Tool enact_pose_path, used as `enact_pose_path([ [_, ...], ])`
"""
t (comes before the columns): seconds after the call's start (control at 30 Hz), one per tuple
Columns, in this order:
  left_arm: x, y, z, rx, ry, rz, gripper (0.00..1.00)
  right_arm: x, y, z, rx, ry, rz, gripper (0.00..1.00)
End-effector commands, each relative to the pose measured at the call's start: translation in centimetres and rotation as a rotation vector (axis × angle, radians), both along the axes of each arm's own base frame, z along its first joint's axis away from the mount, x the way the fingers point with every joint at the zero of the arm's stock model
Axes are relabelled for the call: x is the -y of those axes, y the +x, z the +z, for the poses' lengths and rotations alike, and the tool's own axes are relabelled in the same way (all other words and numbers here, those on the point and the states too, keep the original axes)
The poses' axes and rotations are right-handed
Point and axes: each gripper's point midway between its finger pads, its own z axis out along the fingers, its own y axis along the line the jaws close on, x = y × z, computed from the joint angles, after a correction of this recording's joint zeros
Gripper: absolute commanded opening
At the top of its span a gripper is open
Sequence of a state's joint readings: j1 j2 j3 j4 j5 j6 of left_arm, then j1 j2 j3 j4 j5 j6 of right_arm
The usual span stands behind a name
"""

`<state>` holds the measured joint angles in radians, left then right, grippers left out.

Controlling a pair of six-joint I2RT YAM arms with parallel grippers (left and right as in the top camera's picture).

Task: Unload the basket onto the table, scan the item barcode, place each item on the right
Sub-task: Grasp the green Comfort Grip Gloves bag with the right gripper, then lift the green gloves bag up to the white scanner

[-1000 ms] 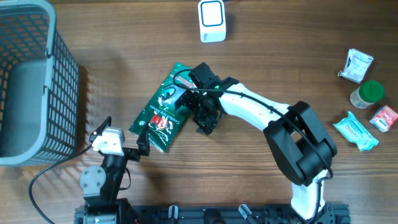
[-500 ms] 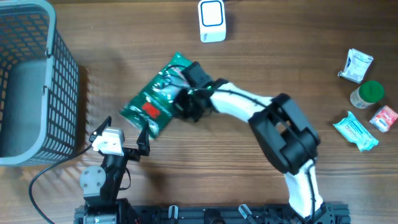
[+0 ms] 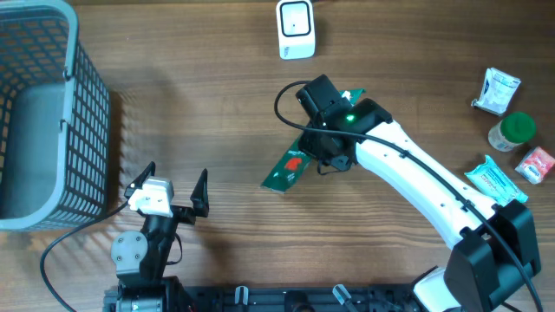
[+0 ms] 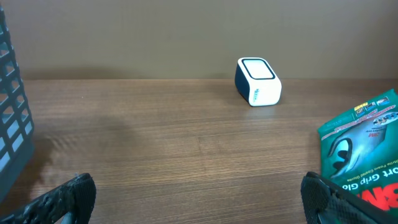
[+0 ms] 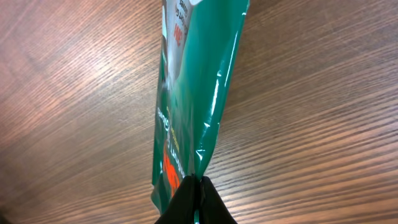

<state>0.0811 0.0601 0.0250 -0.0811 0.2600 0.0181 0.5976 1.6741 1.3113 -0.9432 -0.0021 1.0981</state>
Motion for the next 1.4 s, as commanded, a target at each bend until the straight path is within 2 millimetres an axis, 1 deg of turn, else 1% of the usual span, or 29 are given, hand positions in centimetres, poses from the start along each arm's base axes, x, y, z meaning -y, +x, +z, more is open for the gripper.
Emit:
enact_pose_path([
  [0.0,-0.1,0.0,-0.1,0.001,0.001,0.005,1.0,0.4,-0.6,-0.1,-0.03,-0.009,-0.037,0.05],
  [0.1,-0.1,0.0,-0.1,0.001,0.001,0.005,1.0,0.0,0.2,1.0,0.0,0.006,-0.038,0.05],
  [0.27,-0.1,0.0,-0.1,0.001,0.001,0.005,1.0,-1.9,4.5,6.3,0.202,0.054,0.021,0.05],
  [0.33,-0.1,0.0,-0.1,0.001,0.001,0.005,1.0,-2.7,5.8,7.2,0.267,0.08,0.048,0.05],
  [0.4,-0.1,0.0,-0.1,0.001,0.001,0.005,1.0,-3.2,6.3,6.3,0.264,0.078,0.051,0.05],
  [0.5,-0.1,0.0,-0.1,0.001,0.001,0.005,1.0,-3.3,6.2,4.9,0.23,0.057,0.055,0.05],
  [0.6,-0.1,0.0,-0.1,0.001,0.001,0.005,1.0,-2.5,5.8,4.5,0.211,0.019,0.051,0.05],
  [0.63,-0.1,0.0,-0.1,0.001,0.001,0.005,1.0,-2.3,5.4,4.0,0.195,0.0,0.082,0.08],
  [0.67,-0.1,0.0,-0.1,0.001,0.001,0.005,1.0,-2.1,5.1,3.5,0.182,-0.023,0.122,0.4],
  [0.7,-0.1,0.0,-0.1,0.001,0.001,0.005,1.0,-2.1,5.0,2.8,0.172,-0.04,0.15,0.84],
  [0.73,-0.1,0.0,-0.1,0.001,0.001,0.005,1.0,-2.2,5.1,2.3,0.164,-0.045,0.166,1.0],
  [0.8,-0.1,0.0,-0.1,0.001,0.001,0.005,1.0,-3.6,5.5,0.8,0.155,-0.02,0.255,1.0],
  [0.83,-0.1,0.0,-0.1,0.001,0.001,0.005,1.0,-4.8,6.1,-0.9,0.148,-0.003,0.317,1.0],
  [0.87,-0.1,0.0,-0.1,0.001,0.001,0.005,1.0,-5.1,7.0,-2.9,0.14,-0.023,0.329,1.0],
  [0.93,-0.1,0.0,-0.1,0.001,0.001,0.005,1.0,-5.0,8.8,-5.8,0.112,-0.036,0.305,1.0],
  [1.03,-0.1,0.0,-0.1,0.001,0.001,0.005,1.0,-3.9,11.4,-8.5,0.09,-0.046,0.257,1.0],
  [1.07,-0.1,0.0,-0.1,0.001,0.001,0.005,1.0,-3.5,12.2,-8.8,0.093,-0.044,0.24,1.0],
  [1.13,-0.1,0.0,-0.1,0.001,0.001,0.005,1.0,-3.3,12.9,-9.1,0.102,-0.041,0.228,1.0],
  [1.2,-0.1,0.0,-0.1,0.001,0.001,0.005,1.0,-4.0,12.4,-10.1,0.072,-0.01,0.247,1.0],
  [1.27,-0.1,0.0,-0.1,0.001,0.001,0.005,1.0,-5.4,11.0,-11.7,0.02,0.025,0.298,1.0],
  [1.3,-0.1,0.0,-0.1,0.001,0.001,0.005,1.0,-6.1,10.0,-12.6,-0.012,0.03,0.32,1.0],
  [1.37,-0.1,0.0,-0.1,0.001,0.001,0.005,1.0,-6.1,7.5,-14.6,-0.103,-0.015,0.347,1.0],
])
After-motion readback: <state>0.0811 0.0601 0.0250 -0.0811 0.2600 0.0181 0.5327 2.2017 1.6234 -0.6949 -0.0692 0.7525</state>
